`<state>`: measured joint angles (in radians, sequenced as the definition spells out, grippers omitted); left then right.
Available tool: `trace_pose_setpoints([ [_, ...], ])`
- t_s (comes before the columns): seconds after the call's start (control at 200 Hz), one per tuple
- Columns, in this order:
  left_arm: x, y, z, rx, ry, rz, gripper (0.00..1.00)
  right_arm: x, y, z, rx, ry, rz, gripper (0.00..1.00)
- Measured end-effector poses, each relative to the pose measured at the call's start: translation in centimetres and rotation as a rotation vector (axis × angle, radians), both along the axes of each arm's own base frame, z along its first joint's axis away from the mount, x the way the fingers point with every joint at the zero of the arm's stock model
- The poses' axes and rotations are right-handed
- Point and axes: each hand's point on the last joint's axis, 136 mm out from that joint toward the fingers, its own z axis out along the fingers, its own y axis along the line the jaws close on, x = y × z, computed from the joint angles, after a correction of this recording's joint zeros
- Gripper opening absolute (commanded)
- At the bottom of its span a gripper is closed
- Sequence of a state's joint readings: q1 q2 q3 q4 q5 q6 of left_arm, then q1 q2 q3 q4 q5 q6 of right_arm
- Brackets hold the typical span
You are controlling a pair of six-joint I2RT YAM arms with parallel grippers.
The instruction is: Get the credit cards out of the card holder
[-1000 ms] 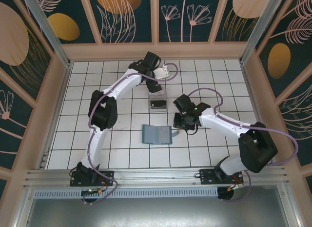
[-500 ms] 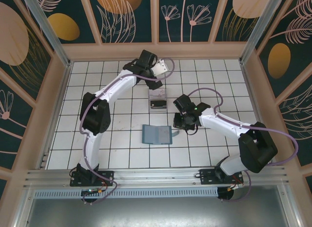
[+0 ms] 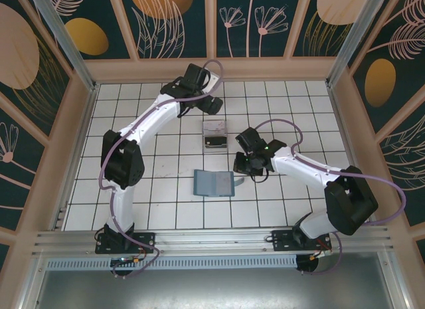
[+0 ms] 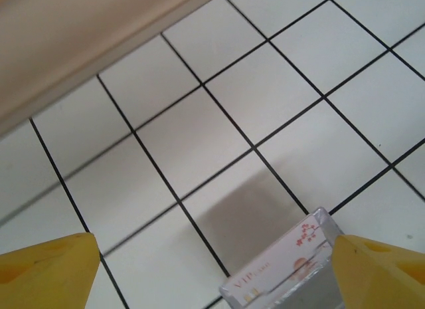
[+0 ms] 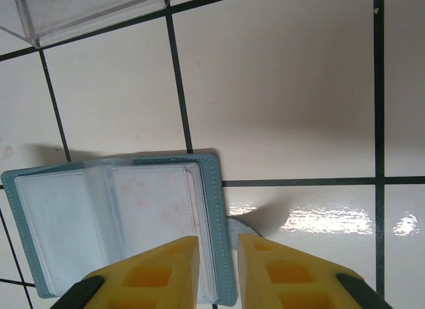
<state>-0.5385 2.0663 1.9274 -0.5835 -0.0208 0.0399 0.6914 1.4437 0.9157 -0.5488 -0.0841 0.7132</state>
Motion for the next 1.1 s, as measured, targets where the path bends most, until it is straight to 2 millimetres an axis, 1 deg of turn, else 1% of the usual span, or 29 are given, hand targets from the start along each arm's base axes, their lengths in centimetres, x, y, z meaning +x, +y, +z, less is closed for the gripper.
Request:
trace_pose_setpoints([
  [0.06, -0.4, 0.6, -1.3, -0.015, 0.042, 0.061, 0.88, -0.1, 0.2, -0.2, 0.003, 0.007, 0.006, 0.23],
  [0.11, -1.0, 1.2, -2.5, -0.015, 0.078, 0.102, 0.93, -0.2, 0.3, -0.3, 0.006, 0.014, 0.009, 0.23],
  [0.125, -1.2, 1.5, -3.0, -0.011, 0.088, 0.116, 0.97, -0.2, 0.3, -0.3, 0.007, 0.015, 0.01, 0.23],
  [0.135, -1.4, 1.7, -3.3, -0.012, 0.097, 0.128, 0.98, -0.2, 0.4, -0.4, 0.008, 0.017, 0.011, 0.23],
  [0.205, -2.6, 2.9, -4.7, -0.001, 0.126, 0.183, 0.99, -0.2, 0.6, -0.5, 0.012, 0.02, 0.016, 0.23],
  [0.275, -3.7, 4.4, -5.2, 0.012, 0.122, 0.23, 0.99, -0.3, 0.8, -0.5, 0.019, 0.021, 0.022, 0.23],
  [0.335, -4.4, 5.8, -4.6, 0.016, 0.094, 0.284, 0.98, -0.4, 1.1, -0.6, 0.024, 0.027, 0.03, 0.23],
  [0.37, -4.6, 6.6, -3.7, 0.014, 0.069, 0.317, 0.99, -0.5, 1.3, -0.8, 0.023, 0.031, 0.036, 0.23],
  [0.415, -4.6, 7.1, -2.5, 0.004, 0.039, 0.344, 0.99, -0.7, 1.5, -1.0, 0.021, 0.038, 0.043, 0.23],
  [0.475, -4.5, 7.4, -0.8, -0.024, 0.004, 0.364, 0.99, -1.0, 1.6, -1.3, 0.016, 0.047, 0.052, 0.23],
  [0.535, -4.3, 7.3, 0.1, -0.053, -0.005, 0.382, 0.99, -1.1, 1.8, -1.5, 0.013, 0.054, 0.057, 0.23],
  [0.575, -4.3, 7.2, 0.3, -0.07, 0.0, 0.392, 0.97, -1.2, 1.8, -1.6, 0.011, 0.056, 0.061, 0.23],
  [0.63, -4.7, 7.1, -0.1, -0.087, 0.027, 0.401, 0.96, -1.3, 1.9, -1.8, 0.008, 0.06, 0.063, 0.23],
  [0.706, -5.7, 6.6, -1.1, -0.108, 0.071, 0.41, 0.94, -1.3, 1.8, -1.9, 0.004, 0.063, 0.063, 0.23],
  [0.786, -7.8, 6.0, -2.9, -0.11, 0.141, 0.414, 0.91, -1.3, 1.8, -2.1, 0.0, 0.065, 0.065, 0.23],
  [0.851, -9.5, 5.3, -4.0, -0.109, 0.188, 0.419, 0.88, -1.3, 1.7, -2.1, -0.004, 0.063, 0.067, 0.23],
  [0.931, -11.4, 4.2, -4.7, -0.124, 0.238, 0.427, 0.83, -1.3, 1.6, -2.1, -0.012, 0.06, 0.067, 0.23],
  [1.046, -13.9, 2.3, -5.4, -0.149, 0.299, 0.421, 0.8, -1.1, 1.3, -2.0, -0.015, 0.054, 0.068, 0.23],
  [1.101, -15.1, 1.4, -6.0, -0.158, 0.335, 0.422, 0.78, -0.9, 0.8, -1.9, -0.014, 0.048, 0.058, 0.23],
])
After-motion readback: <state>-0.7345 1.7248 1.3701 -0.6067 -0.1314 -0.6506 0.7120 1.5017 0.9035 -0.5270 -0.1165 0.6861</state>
